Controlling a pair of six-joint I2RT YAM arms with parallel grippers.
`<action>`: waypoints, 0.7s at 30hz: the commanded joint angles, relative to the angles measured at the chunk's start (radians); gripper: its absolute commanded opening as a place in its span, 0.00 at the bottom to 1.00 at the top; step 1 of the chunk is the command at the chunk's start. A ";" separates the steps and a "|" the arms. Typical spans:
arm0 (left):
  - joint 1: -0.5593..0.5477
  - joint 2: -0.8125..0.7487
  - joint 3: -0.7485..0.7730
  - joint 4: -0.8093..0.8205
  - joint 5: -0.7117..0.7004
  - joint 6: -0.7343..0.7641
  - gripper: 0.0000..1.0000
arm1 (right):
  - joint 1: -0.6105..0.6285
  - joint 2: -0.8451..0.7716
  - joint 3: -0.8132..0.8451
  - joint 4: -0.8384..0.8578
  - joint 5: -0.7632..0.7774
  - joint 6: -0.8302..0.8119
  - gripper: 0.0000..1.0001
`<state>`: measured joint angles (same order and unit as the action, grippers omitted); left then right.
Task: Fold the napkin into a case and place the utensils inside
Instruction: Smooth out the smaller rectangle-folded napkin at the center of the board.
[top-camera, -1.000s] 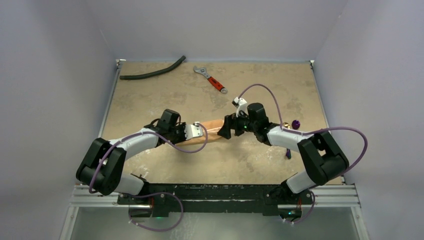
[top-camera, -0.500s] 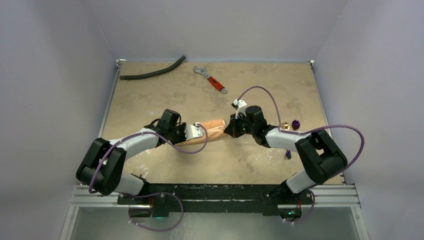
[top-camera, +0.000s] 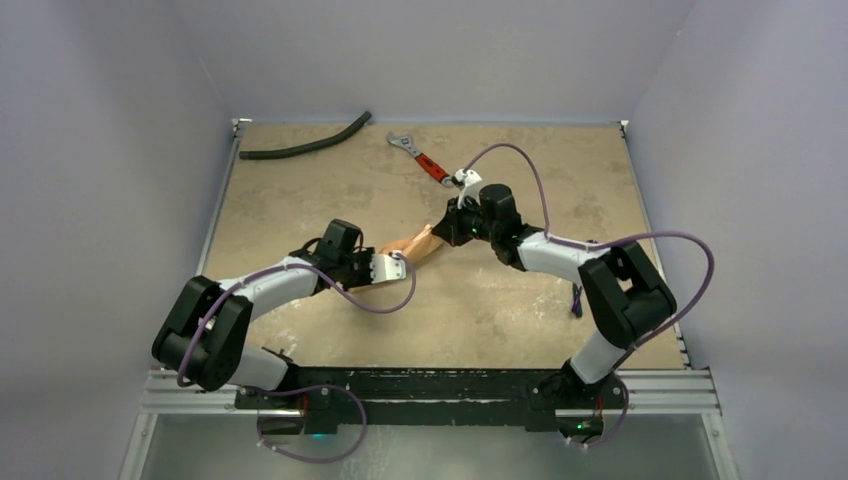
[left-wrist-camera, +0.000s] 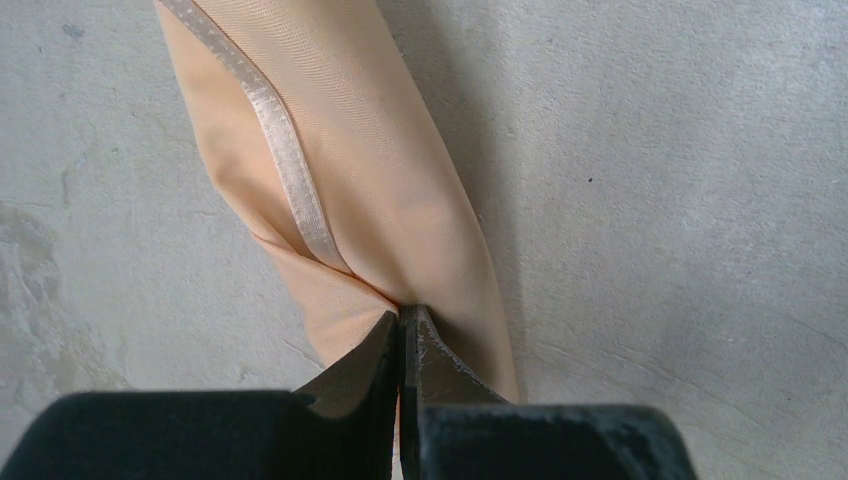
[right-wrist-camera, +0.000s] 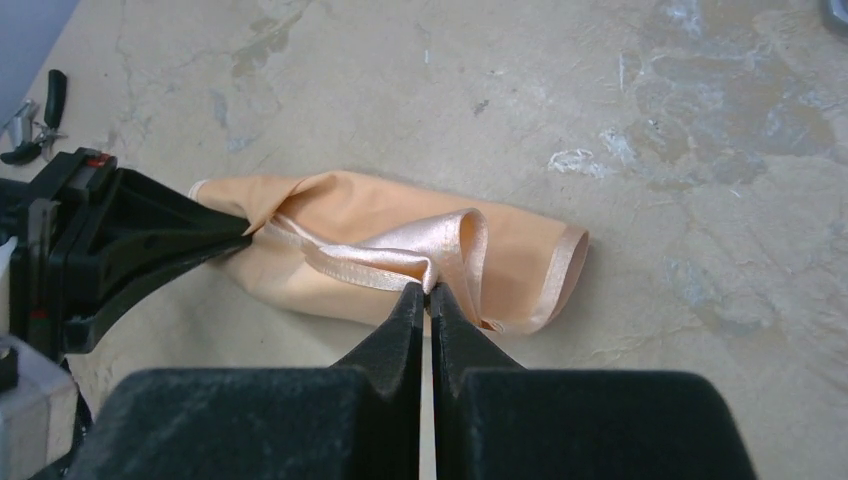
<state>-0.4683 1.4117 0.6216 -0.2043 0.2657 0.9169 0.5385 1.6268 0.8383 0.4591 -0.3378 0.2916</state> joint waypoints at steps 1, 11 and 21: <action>-0.006 0.026 -0.041 -0.157 0.003 0.046 0.00 | 0.002 0.066 0.078 -0.026 -0.048 -0.021 0.00; -0.014 0.026 -0.026 -0.192 0.003 0.074 0.00 | 0.002 0.163 0.163 -0.167 0.194 0.011 0.00; -0.015 0.010 0.105 -0.273 0.026 -0.029 0.07 | 0.005 0.267 0.196 -0.160 0.224 0.025 0.00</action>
<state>-0.4793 1.4117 0.6647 -0.3145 0.2653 0.9649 0.5480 1.8828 1.0050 0.3042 -0.1799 0.3111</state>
